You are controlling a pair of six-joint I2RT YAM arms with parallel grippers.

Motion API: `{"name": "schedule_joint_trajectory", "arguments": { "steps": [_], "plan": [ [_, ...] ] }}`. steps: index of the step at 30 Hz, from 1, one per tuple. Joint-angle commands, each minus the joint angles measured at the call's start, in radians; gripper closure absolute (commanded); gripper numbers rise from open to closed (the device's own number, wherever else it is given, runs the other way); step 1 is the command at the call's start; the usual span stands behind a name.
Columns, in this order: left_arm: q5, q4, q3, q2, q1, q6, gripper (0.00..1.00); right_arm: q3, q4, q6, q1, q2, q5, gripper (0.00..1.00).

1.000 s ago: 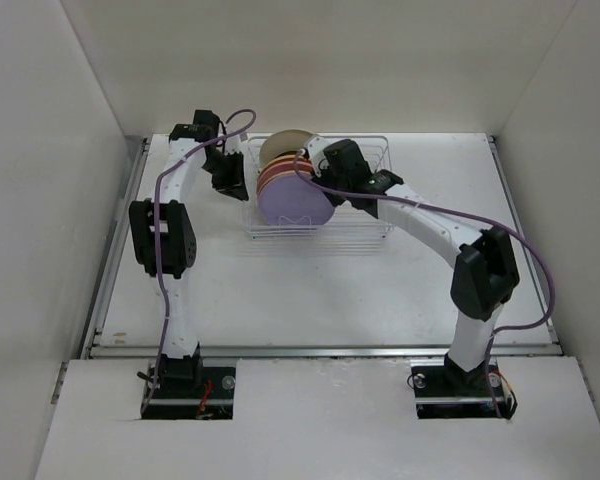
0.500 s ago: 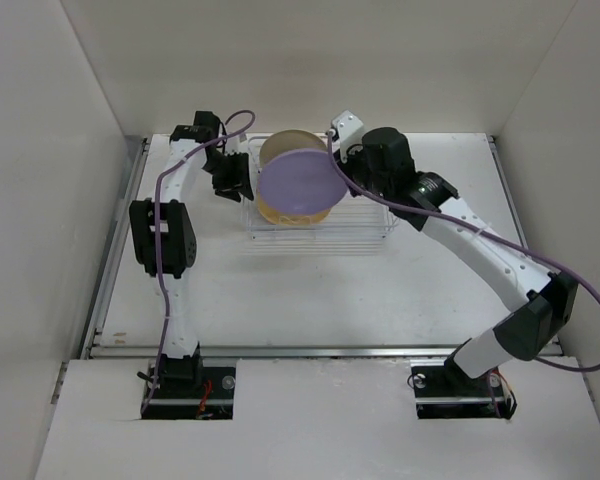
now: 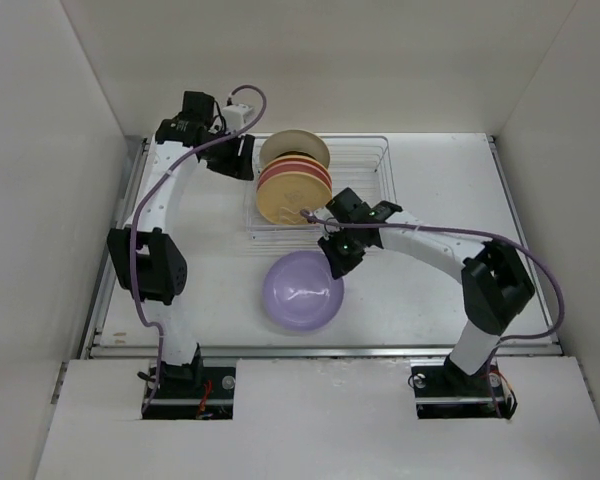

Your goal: Unload the plates from the dish rack

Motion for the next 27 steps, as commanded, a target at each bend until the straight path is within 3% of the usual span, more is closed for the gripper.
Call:
{"name": "schedule_joint_trajectory", "arguments": {
  "steps": [1,7,9,11,15,22,27],
  "plan": [
    [-0.016,-0.035,0.003,-0.054,-0.056,0.189,0.48,-0.007,0.027,0.102,0.007,0.029,-0.033,1.0],
    [-0.131,0.004,-0.043,-0.054,-0.16,0.261,0.35,-0.119,0.133,0.156,0.016,0.031,0.027,0.96],
    [-0.184,0.013,-0.043,-0.032,-0.174,0.261,0.34,-0.139,0.157,0.165,0.016,0.031,0.039,0.76],
    [-0.206,0.022,-0.031,-0.022,-0.183,0.249,0.34,-0.139,0.157,0.165,0.016,0.02,0.039,0.66],
    [-0.224,0.033,-0.02,0.011,-0.193,0.24,0.4,-0.13,0.145,0.165,0.016,-0.023,0.061,0.51],
    [-0.214,0.001,0.003,0.063,-0.223,0.24,0.53,-0.026,0.093,0.174,0.016,-0.184,0.149,0.46],
    [-0.223,0.011,0.012,0.082,-0.223,0.203,0.65,0.019,0.146,0.225,0.016,-0.3,0.307,0.44]
  ]
}}
